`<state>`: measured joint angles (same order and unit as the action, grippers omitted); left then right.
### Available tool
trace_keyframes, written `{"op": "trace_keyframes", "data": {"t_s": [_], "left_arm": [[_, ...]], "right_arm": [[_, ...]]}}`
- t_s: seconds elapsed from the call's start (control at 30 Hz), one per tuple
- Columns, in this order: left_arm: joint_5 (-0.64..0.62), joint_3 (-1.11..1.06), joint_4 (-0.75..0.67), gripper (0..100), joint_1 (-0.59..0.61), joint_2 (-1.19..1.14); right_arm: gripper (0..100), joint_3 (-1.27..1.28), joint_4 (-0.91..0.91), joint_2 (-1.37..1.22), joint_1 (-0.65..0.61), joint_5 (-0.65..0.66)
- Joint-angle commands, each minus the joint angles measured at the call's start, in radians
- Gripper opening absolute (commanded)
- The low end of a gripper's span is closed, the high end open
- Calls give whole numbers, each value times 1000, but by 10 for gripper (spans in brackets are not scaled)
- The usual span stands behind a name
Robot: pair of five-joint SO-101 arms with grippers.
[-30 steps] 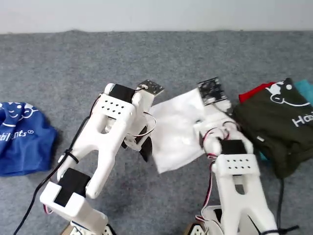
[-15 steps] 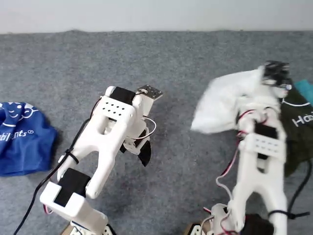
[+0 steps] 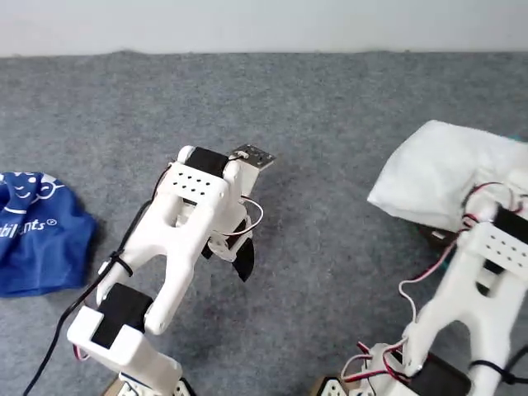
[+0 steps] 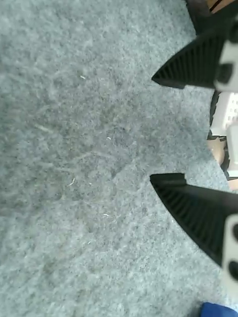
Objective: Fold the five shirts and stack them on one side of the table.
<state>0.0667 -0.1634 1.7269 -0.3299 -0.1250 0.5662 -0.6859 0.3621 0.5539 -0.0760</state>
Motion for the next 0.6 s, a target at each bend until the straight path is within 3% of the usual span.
{"op": "trace_keyframes", "data": {"t_s": [0.0,0.37,0.57], "left_arm": [[6,2,28,275,5,17],[6,1,28,275,2,17],[6,-1,28,275,2,17]], "right_arm": [[9,-57,-15,8,59,-11],[9,18,-12,2,156,-11],[12,123,130,2,157,-5]]}}
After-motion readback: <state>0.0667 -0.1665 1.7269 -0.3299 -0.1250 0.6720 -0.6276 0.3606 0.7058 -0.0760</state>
